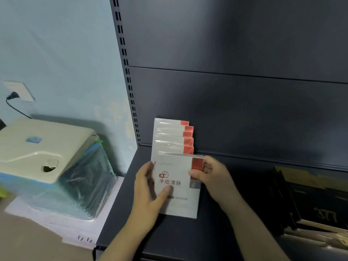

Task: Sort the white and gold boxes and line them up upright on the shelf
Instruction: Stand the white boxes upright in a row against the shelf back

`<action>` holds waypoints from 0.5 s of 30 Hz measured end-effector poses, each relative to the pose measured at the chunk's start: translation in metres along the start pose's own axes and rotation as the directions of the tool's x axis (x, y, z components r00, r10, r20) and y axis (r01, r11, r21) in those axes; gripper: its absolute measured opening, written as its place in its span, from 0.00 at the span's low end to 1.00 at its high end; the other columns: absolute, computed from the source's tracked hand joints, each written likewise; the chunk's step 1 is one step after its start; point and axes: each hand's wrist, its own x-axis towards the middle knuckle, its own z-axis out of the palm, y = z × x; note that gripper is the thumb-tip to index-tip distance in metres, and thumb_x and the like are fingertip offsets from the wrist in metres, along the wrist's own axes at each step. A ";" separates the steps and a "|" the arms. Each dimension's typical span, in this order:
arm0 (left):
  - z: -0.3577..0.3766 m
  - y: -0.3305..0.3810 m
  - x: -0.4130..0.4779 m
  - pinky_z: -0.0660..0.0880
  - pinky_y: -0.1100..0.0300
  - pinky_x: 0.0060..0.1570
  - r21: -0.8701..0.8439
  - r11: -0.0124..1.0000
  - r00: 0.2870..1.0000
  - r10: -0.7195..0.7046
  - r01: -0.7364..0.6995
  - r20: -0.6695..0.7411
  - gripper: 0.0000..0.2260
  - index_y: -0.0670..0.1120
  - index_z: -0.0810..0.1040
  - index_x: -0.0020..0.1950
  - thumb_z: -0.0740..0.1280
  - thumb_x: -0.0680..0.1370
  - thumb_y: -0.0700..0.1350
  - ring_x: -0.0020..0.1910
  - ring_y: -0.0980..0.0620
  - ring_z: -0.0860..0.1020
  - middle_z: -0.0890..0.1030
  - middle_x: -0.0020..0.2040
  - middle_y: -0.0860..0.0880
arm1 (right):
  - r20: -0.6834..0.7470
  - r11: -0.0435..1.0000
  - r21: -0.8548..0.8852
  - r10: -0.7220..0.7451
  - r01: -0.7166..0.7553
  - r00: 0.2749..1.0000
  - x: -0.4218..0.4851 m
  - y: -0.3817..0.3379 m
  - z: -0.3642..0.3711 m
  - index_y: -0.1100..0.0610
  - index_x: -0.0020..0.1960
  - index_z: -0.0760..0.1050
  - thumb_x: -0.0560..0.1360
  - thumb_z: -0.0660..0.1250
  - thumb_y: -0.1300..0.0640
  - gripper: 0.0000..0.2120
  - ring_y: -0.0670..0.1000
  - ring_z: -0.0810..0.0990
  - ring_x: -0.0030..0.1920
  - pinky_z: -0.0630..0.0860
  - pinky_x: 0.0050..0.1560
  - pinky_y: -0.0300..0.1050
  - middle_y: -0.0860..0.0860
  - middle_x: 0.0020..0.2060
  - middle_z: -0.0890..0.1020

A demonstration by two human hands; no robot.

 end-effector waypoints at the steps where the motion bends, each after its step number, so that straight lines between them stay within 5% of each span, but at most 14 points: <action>1: -0.001 -0.003 0.003 0.65 0.55 0.68 0.103 0.995 1.000 0.006 -0.004 -0.017 0.37 0.56 0.59 0.73 0.72 0.68 0.59 0.74 0.55 0.62 0.62 0.75 0.53 | -0.066 0.999 0.035 -0.005 0.008 0.998 0.002 0.005 0.013 0.51 0.45 0.80 0.70 0.72 0.63 0.08 0.43 0.84 0.42 0.77 0.37 0.32 0.47 0.43 0.86; 3: -0.003 -0.012 0.010 0.62 0.54 0.70 0.266 0.963 0.996 -0.011 0.034 -0.087 0.44 0.49 0.56 0.76 0.76 0.67 0.55 0.75 0.53 0.59 0.60 0.77 0.49 | -0.251 1.000 0.004 -0.015 0.017 0.968 0.007 0.017 0.035 0.53 0.47 0.76 0.70 0.74 0.59 0.09 0.40 0.81 0.44 0.77 0.39 0.33 0.47 0.47 0.79; 6: -0.007 -0.014 0.019 0.71 0.70 0.60 0.043 0.982 0.980 -0.188 0.186 0.068 0.44 0.54 0.52 0.78 0.76 0.69 0.52 0.66 0.66 0.71 0.68 0.72 0.59 | -0.379 0.999 -0.040 -0.014 -0.002 0.925 0.014 0.037 0.053 0.51 0.58 0.64 0.68 0.76 0.52 0.26 0.42 0.74 0.53 0.73 0.45 0.33 0.46 0.54 0.68; 11: -0.001 -0.021 0.035 0.80 0.61 0.46 -0.235 0.931 0.955 -0.242 0.278 0.173 0.25 0.57 0.71 0.67 0.70 0.71 0.56 0.53 0.52 0.84 0.84 0.57 0.52 | -0.074 0.914 0.382 0.177 -0.136 0.981 0.027 0.047 0.062 0.45 0.70 0.65 0.71 0.66 0.39 0.30 0.51 0.85 0.49 0.81 0.41 0.43 0.49 0.51 0.85; 13: -0.002 -0.022 0.043 0.81 0.55 0.50 -0.285 0.916 0.951 -0.228 0.281 0.207 0.24 0.57 0.73 0.66 0.71 0.70 0.56 0.58 0.46 0.82 0.83 0.60 0.48 | -0.014 0.877 0.464 0.149 -0.126 0.989 0.033 0.044 0.061 0.46 0.71 0.66 0.68 0.64 0.37 0.33 0.54 0.85 0.51 0.81 0.44 0.47 0.50 0.52 0.85; 15: -0.004 -0.020 0.051 0.75 0.44 0.62 -0.262 0.931 0.961 -0.214 0.255 0.174 0.32 0.55 0.68 0.72 0.72 0.69 0.56 0.69 0.43 0.73 0.71 0.72 0.43 | 0.029 0.853 0.506 0.131 -0.128 0.991 0.038 0.041 0.060 0.51 0.71 0.67 0.68 0.63 0.37 0.35 0.58 0.83 0.55 0.80 0.51 0.54 0.56 0.57 0.83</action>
